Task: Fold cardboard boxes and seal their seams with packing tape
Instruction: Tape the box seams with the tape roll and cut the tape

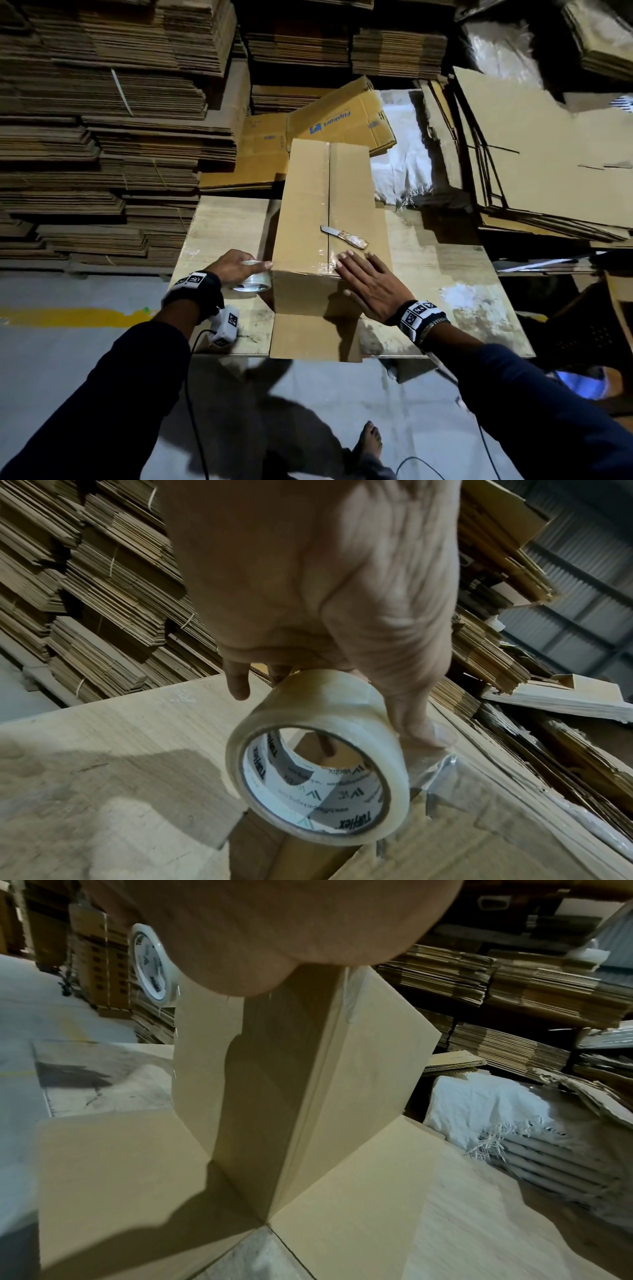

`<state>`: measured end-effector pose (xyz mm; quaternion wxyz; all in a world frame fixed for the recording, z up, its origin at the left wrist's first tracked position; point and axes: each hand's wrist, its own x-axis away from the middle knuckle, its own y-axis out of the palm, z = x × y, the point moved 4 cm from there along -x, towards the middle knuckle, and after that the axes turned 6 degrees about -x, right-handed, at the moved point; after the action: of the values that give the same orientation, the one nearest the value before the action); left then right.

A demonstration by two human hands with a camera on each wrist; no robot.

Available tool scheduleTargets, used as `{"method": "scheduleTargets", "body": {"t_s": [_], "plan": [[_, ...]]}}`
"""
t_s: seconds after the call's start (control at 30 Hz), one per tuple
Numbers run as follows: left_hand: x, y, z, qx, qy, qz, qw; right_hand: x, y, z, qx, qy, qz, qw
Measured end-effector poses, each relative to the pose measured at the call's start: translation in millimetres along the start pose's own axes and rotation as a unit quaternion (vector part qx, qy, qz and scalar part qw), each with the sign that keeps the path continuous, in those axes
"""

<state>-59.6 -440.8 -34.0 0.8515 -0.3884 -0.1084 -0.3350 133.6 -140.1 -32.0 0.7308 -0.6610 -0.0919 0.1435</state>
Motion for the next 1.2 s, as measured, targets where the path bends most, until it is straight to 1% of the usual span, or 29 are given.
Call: {"method": "scheduleTargets", "body": {"t_s": [0.1,0.17,0.2,0.3,0.33,0.43,0.5,0.57,0.6,0.63,0.7,0.77,0.8,0.83,0.97,1.03,1.1,1.13,1.2], "plan": [[4.3,1.8,3.0,0.000,-0.007,-0.001,1.000,1.2,0.8,0.2,-0.007,0.037,0.004,0.999],[7.0,4.0,5.4,-0.001,-0.009,0.002,1.000,1.3,1.6,-0.1,-0.020,0.082,0.012,0.996],[7.9,5.9,6.1,-0.004,-0.011,0.001,1.000,1.4,2.1,0.1,-0.033,0.116,0.021,0.992],[9.2,12.4,7.4,-0.004,0.000,0.000,1.000,2.9,4.9,0.8,-0.091,0.247,0.068,0.962],[9.1,15.6,6.0,-0.001,0.004,0.001,1.000,3.2,6.4,0.0,-0.112,0.278,0.078,0.951],[11.0,20.2,3.5,0.007,0.018,0.007,1.000,-0.7,8.1,-1.2,-0.174,0.330,0.085,0.924],[11.3,21.7,3.2,0.007,0.020,0.005,1.000,-3.4,10.7,2.6,-0.185,0.339,0.068,0.920],[12.1,21.9,3.9,0.007,0.019,0.004,1.000,-1.7,17.6,12.0,-0.198,0.326,0.070,0.922],[12.4,21.9,4.1,0.007,0.017,0.004,1.000,2.2,21.0,17.6,-0.240,0.329,0.074,0.910],[12.6,21.8,4.2,0.007,0.014,0.003,1.000,7.4,22.5,22.8,-0.298,0.337,0.077,0.890],[13.2,21.6,4.9,0.008,0.012,0.001,1.000,17.7,28.5,32.3,-0.392,0.355,0.059,0.847],[13.9,22.2,6.2,0.010,0.013,0.000,1.000,24.9,29.0,35.9,-0.436,0.365,0.035,0.822],[14.5,22.4,6.9,0.010,0.015,-0.001,1.000,27.8,29.4,37.9,-0.444,0.367,0.028,0.817],[14.5,22.6,7.8,0.011,0.017,0.001,1.000,31.0,27.1,40.3,-0.442,0.367,0.014,0.818],[15.2,22.8,8.0,0.013,0.018,-0.005,1.000,46.2,15.0,49.4,-0.390,0.334,-0.045,0.857],[16.4,26.2,12.1,0.004,0.028,-0.015,0.999,51.3,11.7,52.2,-0.367,0.329,-0.076,0.867],[18.5,34.4,20.5,-0.019,0.039,-0.030,0.999,57.4,16.1,59.7,-0.378,0.357,-0.099,0.848],[19.4,39.9,24.4,-0.029,0.044,-0.035,0.998,60.0,19.7,63.7,-0.398,0.373,-0.106,0.831],[19.7,52.0,32.3,-0.045,0.056,-0.035,0.997,67.2,19.8,69.4,-0.422,0.399,-0.097,0.808]]}}
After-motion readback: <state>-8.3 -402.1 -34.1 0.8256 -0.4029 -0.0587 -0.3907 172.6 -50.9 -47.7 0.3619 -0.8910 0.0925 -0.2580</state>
